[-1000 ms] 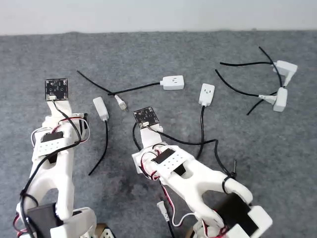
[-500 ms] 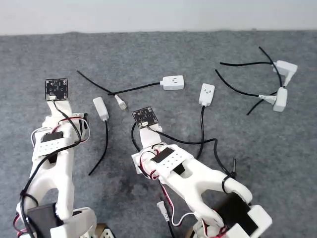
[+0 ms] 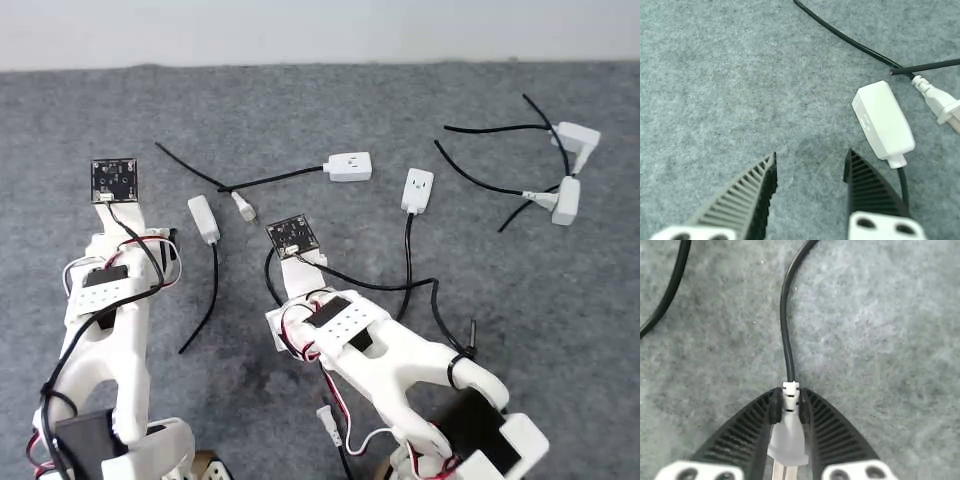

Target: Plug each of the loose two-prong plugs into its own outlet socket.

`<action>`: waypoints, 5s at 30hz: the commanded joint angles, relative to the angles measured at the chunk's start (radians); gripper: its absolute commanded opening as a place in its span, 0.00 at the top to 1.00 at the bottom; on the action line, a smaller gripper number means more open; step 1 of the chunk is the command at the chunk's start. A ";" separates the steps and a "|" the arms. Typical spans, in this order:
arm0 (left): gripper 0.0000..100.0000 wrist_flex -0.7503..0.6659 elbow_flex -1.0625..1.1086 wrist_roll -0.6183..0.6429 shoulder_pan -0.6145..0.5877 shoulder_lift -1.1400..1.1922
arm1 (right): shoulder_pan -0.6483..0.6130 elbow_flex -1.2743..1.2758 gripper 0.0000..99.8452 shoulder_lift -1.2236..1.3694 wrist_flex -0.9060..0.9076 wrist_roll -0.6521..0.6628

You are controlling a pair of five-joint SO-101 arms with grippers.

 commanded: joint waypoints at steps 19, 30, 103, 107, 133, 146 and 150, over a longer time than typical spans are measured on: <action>0.78 -0.023 -0.044 0.009 -0.008 -0.003 | -0.015 -0.227 0.99 0.001 0.447 0.015; 0.78 -0.023 -0.044 0.009 -0.006 -0.003 | 0.085 -0.264 0.99 -0.008 0.447 0.061; 0.78 0.391 0.246 -0.555 0.730 -1.597 | -0.027 -1.496 0.99 -0.242 1.029 0.359; 0.78 0.390 0.268 -0.551 0.735 -1.597 | -0.027 -1.496 0.99 -0.249 1.053 0.359; 0.78 0.628 -0.068 -0.549 0.908 -1.597 | -0.277 -1.498 0.99 -0.384 0.961 0.539; 0.78 0.555 0.047 -0.555 0.930 -1.597 | -0.320 -1.498 0.99 -0.437 1.018 0.529; 0.78 0.555 0.048 -0.555 0.930 -1.597 | -0.320 -1.496 0.99 -0.461 1.043 0.529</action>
